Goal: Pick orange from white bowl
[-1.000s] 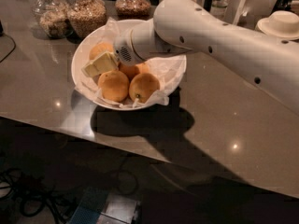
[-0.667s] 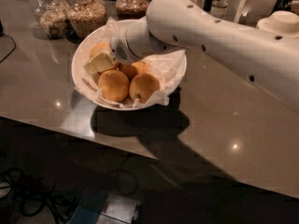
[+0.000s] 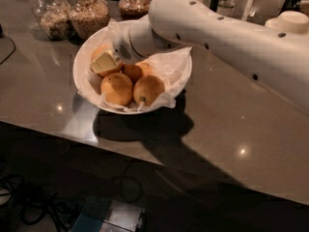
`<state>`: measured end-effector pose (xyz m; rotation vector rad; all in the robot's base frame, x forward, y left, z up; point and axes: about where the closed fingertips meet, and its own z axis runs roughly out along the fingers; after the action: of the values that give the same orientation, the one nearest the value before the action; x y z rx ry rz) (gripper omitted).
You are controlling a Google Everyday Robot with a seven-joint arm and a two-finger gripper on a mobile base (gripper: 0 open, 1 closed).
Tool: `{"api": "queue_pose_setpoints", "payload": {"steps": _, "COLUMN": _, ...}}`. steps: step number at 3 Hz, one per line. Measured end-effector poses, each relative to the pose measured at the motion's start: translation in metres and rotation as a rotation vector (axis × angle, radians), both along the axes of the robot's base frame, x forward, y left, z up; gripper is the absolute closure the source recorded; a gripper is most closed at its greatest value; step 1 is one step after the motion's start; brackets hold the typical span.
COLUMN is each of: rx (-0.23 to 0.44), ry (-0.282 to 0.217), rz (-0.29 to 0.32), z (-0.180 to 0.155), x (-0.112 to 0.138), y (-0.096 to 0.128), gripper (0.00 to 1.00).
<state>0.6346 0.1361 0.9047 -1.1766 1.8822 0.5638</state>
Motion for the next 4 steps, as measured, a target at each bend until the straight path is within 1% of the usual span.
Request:
{"api": "queue_pose_setpoints", "payload": {"steps": 1, "rx": -0.014, "ry": 0.005, "rz": 0.006, "z": -0.001, "x": 0.001, "y": 0.0, "gripper": 1.0}}
{"api": "queue_pose_setpoints", "payload": {"steps": 2, "rx": -0.014, "ry": 0.015, "rz": 0.05, "z": 0.0, "x": -0.003, "y": 0.011, "gripper": 1.0}}
{"api": "queue_pose_setpoints", "payload": {"steps": 3, "rx": -0.014, "ry": 0.015, "rz": 0.05, "z": 0.0, "x": -0.003, "y": 0.011, "gripper": 1.0}}
{"api": "queue_pose_setpoints", "payload": {"steps": 4, "rx": 0.035, "ry": 0.004, "rz": 0.081, "z": 0.008, "x": -0.013, "y": 0.005, "gripper": 1.0}}
